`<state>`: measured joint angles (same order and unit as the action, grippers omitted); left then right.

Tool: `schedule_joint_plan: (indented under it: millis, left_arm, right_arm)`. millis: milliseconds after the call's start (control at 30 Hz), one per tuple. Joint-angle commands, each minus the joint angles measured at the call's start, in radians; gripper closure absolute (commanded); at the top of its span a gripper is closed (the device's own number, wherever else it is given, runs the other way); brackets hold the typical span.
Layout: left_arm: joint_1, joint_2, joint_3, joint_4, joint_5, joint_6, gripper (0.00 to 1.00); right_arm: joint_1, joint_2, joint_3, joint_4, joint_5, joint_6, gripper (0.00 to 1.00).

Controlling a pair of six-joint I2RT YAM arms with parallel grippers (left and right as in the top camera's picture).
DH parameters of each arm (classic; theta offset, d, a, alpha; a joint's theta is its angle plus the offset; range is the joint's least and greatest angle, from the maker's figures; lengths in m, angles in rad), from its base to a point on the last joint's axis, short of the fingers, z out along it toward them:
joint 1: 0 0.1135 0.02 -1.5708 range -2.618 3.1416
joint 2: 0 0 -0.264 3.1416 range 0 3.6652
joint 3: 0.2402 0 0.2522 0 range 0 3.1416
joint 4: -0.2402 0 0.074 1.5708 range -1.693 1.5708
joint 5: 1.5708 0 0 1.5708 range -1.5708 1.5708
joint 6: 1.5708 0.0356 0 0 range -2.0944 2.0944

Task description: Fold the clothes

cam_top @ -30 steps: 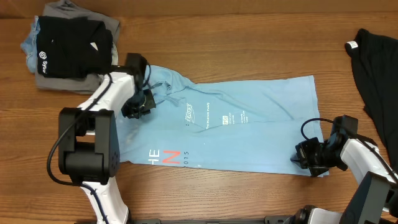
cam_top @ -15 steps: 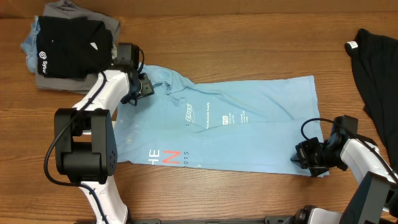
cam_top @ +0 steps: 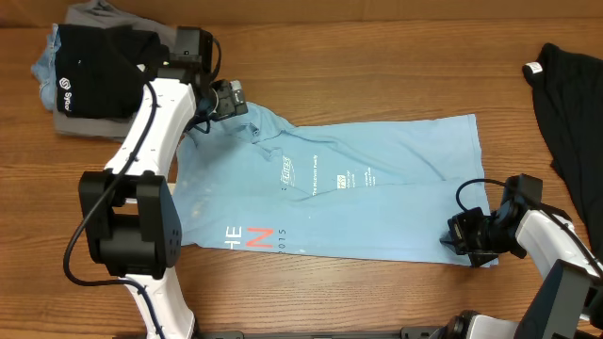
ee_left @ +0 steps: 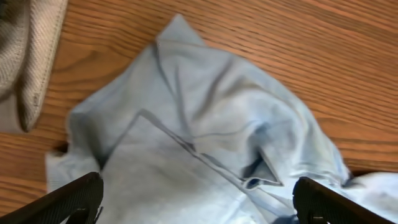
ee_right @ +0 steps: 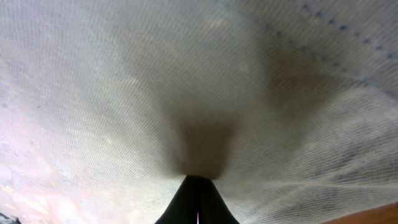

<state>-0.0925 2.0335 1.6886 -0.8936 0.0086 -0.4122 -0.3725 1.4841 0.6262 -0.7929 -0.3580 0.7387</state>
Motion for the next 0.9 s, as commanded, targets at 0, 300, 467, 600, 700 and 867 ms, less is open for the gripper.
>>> schedule_joint_plan:
  millis: [0, 300, 467, 600, 700, 867]
  left_arm:
    - [-0.005, 0.036, -0.025, 0.008, 0.025, -0.041, 0.0]
    - [-0.004, 0.164, -0.025, 0.051, 0.038, -0.017, 0.0]
    - [0.001, 0.179, -0.024, 0.103, 0.05, -0.016, 0.0]
    - [0.003, 0.179, -0.024, 0.142, 0.074, -0.01, 0.0]
    - [0.003, 0.179, -0.024, 0.155, 0.081, -0.01, 0.03]
    - [0.003, 0.181, -0.024, 0.174, 0.096, -0.01, 0.17]
  right_arm:
    - [-0.003, 0.032, -0.029, 0.029, 0.056, -0.007, 0.96]
    - [-0.003, 0.032, -0.029, 0.033, 0.038, -0.045, 0.31]
    - [-0.003, 0.032, -0.029, 0.033, 0.038, -0.06, 0.27]
    - [-0.003, 0.032, -0.029, 0.04, 0.038, -0.06, 0.27]
    - [-0.003, 0.032, -0.029, 0.041, 0.038, -0.06, 0.27]
    - [-0.003, 0.032, -0.029, 0.044, 0.038, -0.063, 0.27]
